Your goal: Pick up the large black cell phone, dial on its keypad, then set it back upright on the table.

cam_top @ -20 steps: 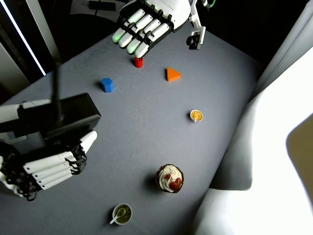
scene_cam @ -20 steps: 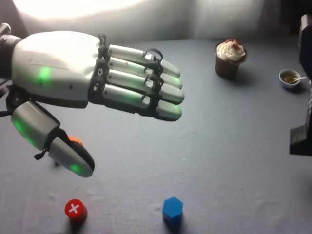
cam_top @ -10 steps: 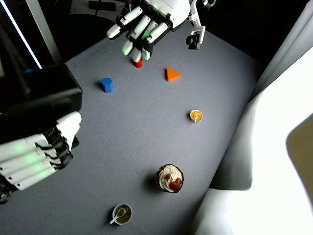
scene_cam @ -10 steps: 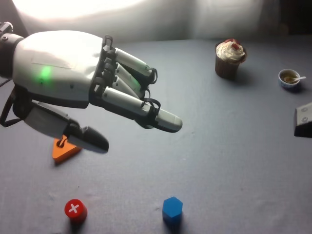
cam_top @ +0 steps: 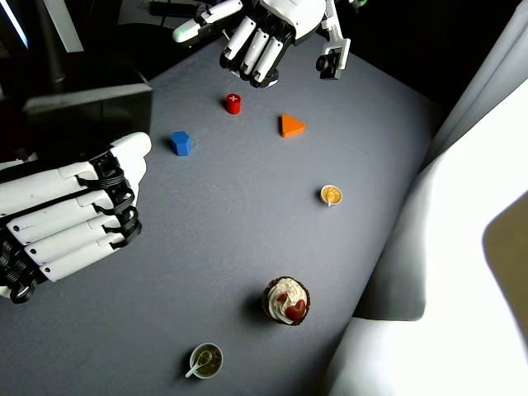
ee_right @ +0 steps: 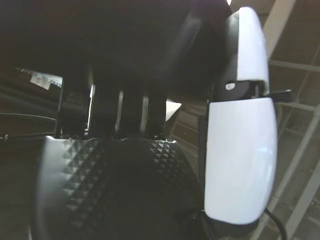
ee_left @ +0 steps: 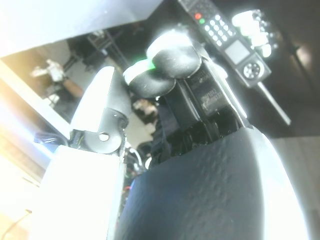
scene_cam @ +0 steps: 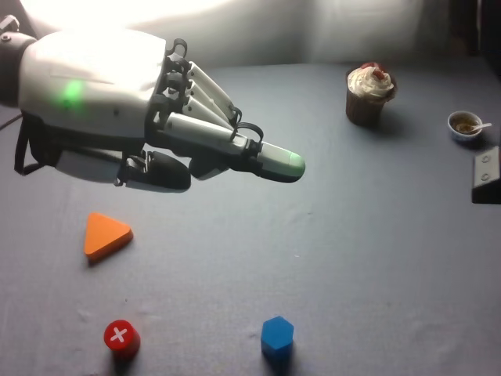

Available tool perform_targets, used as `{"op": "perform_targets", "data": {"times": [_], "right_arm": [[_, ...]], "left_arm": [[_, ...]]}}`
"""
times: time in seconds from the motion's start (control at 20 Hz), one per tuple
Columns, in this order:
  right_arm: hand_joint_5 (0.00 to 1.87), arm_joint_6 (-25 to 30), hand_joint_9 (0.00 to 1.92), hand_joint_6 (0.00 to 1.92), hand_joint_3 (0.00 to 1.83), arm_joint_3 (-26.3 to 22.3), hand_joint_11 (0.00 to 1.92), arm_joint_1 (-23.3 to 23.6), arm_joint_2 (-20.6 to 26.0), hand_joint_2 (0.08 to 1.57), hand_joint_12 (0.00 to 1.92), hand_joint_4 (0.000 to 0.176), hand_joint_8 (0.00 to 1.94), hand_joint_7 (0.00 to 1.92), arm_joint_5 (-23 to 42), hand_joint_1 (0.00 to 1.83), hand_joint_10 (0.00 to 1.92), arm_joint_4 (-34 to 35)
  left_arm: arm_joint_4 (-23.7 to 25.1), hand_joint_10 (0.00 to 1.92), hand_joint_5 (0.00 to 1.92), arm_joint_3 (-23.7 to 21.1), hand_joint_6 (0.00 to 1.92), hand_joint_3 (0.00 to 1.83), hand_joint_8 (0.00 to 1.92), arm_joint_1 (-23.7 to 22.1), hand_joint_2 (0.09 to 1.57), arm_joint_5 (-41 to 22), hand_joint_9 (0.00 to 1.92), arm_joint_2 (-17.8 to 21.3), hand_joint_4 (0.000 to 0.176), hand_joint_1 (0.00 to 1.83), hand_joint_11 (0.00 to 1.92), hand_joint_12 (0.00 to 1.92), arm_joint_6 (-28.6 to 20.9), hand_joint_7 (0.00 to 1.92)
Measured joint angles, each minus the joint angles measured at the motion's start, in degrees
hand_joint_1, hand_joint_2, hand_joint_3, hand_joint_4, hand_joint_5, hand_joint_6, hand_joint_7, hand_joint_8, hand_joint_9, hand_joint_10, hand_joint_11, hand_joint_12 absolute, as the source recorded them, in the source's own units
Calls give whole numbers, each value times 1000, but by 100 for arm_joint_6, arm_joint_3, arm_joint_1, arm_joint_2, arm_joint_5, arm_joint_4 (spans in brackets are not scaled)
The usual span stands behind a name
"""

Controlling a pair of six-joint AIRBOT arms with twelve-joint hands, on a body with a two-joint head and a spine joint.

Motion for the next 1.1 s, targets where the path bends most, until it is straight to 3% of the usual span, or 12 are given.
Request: {"op": "perform_targets", "data": {"times": [0.25,0.3,0.45,0.5,0.55,0.6,0.65,0.7,0.85,0.9,1.05,1.1], "right_arm": [[1207,-188,1090,283,1,2,1003,144,-122,1029,1407,0,633,1134,-111,1503,909,9],[1237,-201,1093,295,0,35,1074,184,-153,1032,1119,0,702,1127,-111,1425,1025,-9],[1129,-214,1048,532,2,50,1092,345,-199,1052,994,0,773,1091,-118,1400,1131,9],[1165,-214,1042,406,0,63,1021,361,-219,1045,1322,0,738,1070,-87,1480,1017,44],[1171,-229,1036,384,0,74,1009,426,-260,1044,1376,0,733,1063,-103,1496,1000,98],[1140,-240,1031,430,2,74,1016,433,-264,1046,1381,0,756,1052,-105,1499,1000,101],[1090,-267,1020,587,3,90,1035,459,-293,1069,1145,0,873,1017,-114,1413,1139,85],[1073,-282,1007,575,0,98,1022,483,-310,1061,1327,0,836,1017,-120,1481,1050,70],[1070,-319,1004,572,0,116,1019,557,-367,1059,1364,0,829,1017,-129,1494,1032,81],[1099,-323,1019,567,0,127,1043,566,-385,1066,1162,0,872,1029,-136,1415,1144,79],[1104,-363,1031,582,0,195,1066,643,-444,1063,1049,0,861,1050,-157,1400,1133,59],[1108,-358,1068,516,3,203,999,649,-450,1043,1348,0,705,1104,-151,1481,953,76]], "left_arm": [[81,1921,0,-155,0,1,1749,-35,1352,664,907,61,162,1273,919,1921,-168,548],[122,1921,0,-229,0,0,1717,-33,1340,824,925,50,169,1281,934,1921,-170,571],[160,1921,4,-457,1,0,1696,-33,1333,1373,956,-28,168,1288,958,1921,-133,588],[164,1921,7,-518,2,0,1697,-35,1335,1537,936,-50,171,1287,949,1921,-101,585],[160,1921,1,-614,0,0,1709,-35,1339,1725,931,-70,170,1285,955,1921,-63,577],[157,1921,0,-647,0,0,1713,-33,1341,1792,931,-74,165,1284,956,1921,-52,573],[109,1921,0,-756,0,0,1722,-35,1344,1982,933,-79,165,1281,944,1921,-17,569],[76,1921,0,-852,0,0,1729,-35,1348,2142,916,-79,166,1277,936,1921,13,563],[31,1921,0,-1161,0,0,1731,-35,1349,2736,913,-79,166,1276,934,1921,111,562],[-72,1921,2,-1272,0,0,1735,-35,1351,2968,920,-79,165,1275,958,1921,232,558],[-538,1921,0,-1486,0,0,1741,-37,1352,3506,940,-79,156,1277,960,1921,525,557],[-673,1921,5,-1558,1,0,1724,-37,1348,3692,920,-79,155,1277,946,1921,612,564]]}}
